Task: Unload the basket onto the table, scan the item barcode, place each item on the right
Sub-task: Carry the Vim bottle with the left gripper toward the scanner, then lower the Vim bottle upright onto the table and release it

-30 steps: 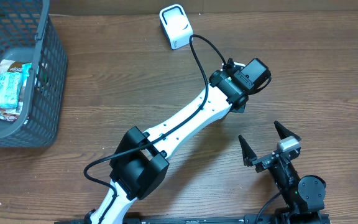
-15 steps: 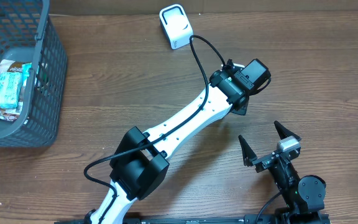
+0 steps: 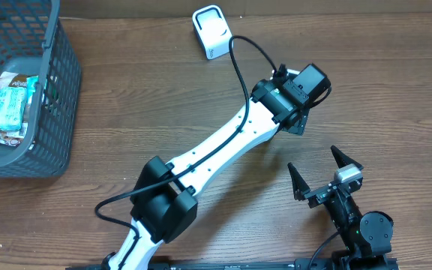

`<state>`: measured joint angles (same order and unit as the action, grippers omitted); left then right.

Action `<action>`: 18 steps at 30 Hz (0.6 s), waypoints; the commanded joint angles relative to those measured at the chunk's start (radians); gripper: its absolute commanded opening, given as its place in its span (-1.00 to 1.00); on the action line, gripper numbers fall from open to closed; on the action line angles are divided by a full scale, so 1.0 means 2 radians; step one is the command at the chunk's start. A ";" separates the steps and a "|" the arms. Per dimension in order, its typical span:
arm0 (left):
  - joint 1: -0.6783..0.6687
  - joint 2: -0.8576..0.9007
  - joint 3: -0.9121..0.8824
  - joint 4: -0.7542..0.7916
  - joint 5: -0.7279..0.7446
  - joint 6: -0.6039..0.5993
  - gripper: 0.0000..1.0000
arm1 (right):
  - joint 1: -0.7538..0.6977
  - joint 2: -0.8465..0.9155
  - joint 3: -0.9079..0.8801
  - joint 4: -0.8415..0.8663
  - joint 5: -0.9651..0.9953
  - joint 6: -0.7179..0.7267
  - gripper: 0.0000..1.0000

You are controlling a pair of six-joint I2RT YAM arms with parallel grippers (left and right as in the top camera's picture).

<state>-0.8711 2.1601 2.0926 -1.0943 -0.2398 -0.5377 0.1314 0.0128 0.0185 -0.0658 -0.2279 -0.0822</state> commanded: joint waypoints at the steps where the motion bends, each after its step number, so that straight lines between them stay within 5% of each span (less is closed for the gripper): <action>1: 0.001 -0.050 0.036 -0.003 0.002 0.047 0.79 | -0.002 -0.005 -0.005 0.002 0.005 -0.002 1.00; 3: 0.003 -0.066 0.039 -0.004 0.002 0.064 0.99 | -0.002 -0.005 -0.005 0.002 0.005 -0.002 1.00; 18: 0.008 -0.029 0.024 -0.025 0.002 0.179 1.00 | -0.002 -0.005 -0.005 0.002 0.005 -0.002 1.00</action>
<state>-0.8616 2.0506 2.1490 -1.1370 -0.2398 -0.2386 0.1314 0.0128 0.0185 -0.0658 -0.2283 -0.0826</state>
